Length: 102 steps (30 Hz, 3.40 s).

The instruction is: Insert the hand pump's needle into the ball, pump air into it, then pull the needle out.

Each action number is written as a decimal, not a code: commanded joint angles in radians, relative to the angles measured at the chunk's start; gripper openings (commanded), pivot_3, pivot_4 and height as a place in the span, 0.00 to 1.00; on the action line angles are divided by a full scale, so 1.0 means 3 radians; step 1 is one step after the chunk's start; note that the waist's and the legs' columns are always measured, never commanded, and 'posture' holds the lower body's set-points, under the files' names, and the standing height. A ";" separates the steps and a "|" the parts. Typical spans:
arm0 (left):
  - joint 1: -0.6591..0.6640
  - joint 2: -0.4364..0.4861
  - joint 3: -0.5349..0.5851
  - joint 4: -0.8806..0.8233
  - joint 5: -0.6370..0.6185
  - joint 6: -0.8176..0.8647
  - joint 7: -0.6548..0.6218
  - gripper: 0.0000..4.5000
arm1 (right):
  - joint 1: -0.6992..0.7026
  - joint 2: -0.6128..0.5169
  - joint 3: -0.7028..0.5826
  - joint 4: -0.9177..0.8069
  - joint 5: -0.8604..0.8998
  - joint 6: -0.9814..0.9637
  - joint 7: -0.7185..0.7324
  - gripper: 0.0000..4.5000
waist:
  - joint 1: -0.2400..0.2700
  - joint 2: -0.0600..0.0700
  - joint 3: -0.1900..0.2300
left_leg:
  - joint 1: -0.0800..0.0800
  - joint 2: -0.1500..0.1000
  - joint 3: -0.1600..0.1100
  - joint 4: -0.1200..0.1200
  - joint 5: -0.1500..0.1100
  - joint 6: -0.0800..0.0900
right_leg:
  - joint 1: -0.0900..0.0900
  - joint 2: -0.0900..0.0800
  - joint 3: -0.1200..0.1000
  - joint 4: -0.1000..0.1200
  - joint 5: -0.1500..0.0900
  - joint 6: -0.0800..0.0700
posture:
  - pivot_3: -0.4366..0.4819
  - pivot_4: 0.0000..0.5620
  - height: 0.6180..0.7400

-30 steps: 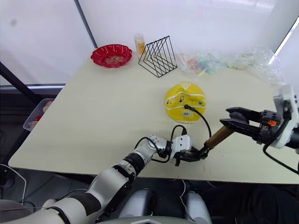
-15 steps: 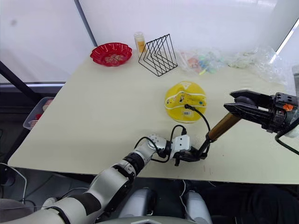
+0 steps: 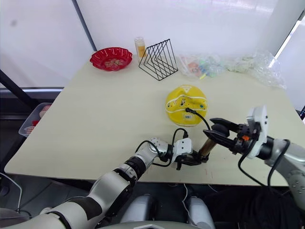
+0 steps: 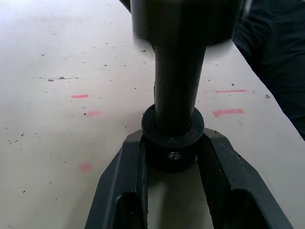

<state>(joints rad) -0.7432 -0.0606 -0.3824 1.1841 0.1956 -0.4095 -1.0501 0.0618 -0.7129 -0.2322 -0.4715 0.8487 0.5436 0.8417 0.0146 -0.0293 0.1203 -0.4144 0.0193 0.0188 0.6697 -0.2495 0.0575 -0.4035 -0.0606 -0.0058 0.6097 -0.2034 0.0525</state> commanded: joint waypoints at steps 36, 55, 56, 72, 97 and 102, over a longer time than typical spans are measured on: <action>0.0112 0.0073 -0.0069 0.0199 0.0190 0.0158 -0.0114 0.22 | -0.0904 -0.0748 -0.1293 -0.0037 0.1106 0.0287 -0.0133 0.46 | 0.0005 0.0050 0.0053 | -0.0021 -0.0008 0.0006 0.0001 0.0001 0.0002 | -0.0016 -0.0001 0.0004 0.0002 0.0001 0.0002 | 0.48 0.27 0.97; 0.0120 0.0109 -0.0051 0.0195 0.0218 0.0149 -0.0110 0.22 | 0.0137 -0.0028 0.0189 0.0405 -0.0157 -0.0570 0.0379 0.46 | -0.0104 -0.0069 -0.0062 | 0.0117 0.0027 0.0001 -0.0065 -0.0012 -0.0022 | 0.0086 0.0008 0.0020 -0.0008 -0.0020 -0.0006 | 0.48 0.27 0.97; 0.0121 0.0110 -0.0048 0.0195 0.0222 0.0146 -0.0112 0.22 | 0.0130 -0.0054 0.0175 0.0397 -0.0115 -0.0543 0.0377 0.46 | -0.0094 -0.0062 -0.0061 | 0.0117 0.0027 0.0001 -0.0070 -0.0012 -0.0022 | 0.0086 0.0007 0.0016 -0.0008 -0.0021 -0.0009 | 0.48 0.27 0.97; 0.0107 0.0099 -0.0021 0.0191 0.0244 0.0145 -0.0136 0.22 | 0.0061 -0.0081 0.0354 0.0438 -0.0267 -0.0434 0.0343 0.46 | 0.0000 -0.0004 -0.0048 | 0.0033 0.0019 0.0019 -0.0072 -0.0004 -0.0008 | 0.0024 -0.0040 -0.0028 -0.0010 -0.0042 -0.0026 | 0.48 0.27 0.97; 0.0094 0.0100 -0.0054 0.0195 0.0207 0.0152 -0.0130 0.22 | -0.1075 -0.1406 -0.1511 0.0400 0.1702 0.1137 -0.0041 0.46 | 0.0010 0.0032 0.0039 | -0.0012 0.0008 0.0020 -0.0047 -0.0002 -0.0005 | -0.0007 -0.0030 -0.0042 -0.0001 -0.0038 -0.0016 | 0.48 0.27 0.97; 0.0092 0.0103 -0.0053 0.0200 0.0208 0.0151 -0.0116 0.22 | -0.0771 -0.1246 -0.1228 0.0187 0.1554 0.1270 -0.0022 0.46 | 0.0010 0.0031 0.0038 | -0.0012 0.0008 0.0021 -0.0047 -0.0002 -0.0005 | -0.0007 -0.0028 -0.0042 0.0000 -0.0038 -0.0014 | 0.48 0.27 0.97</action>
<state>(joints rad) -0.7508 -0.0697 -0.3637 1.1690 0.1969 -0.4067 -1.1039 -0.1871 -1.1009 -0.5689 -0.3819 1.3224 0.9333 0.8255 0.0176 -0.0198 0.1317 -0.4179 0.0217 0.0246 0.6555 -0.2501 0.0560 -0.4053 -0.0686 -0.0187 0.6099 -0.2148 0.0482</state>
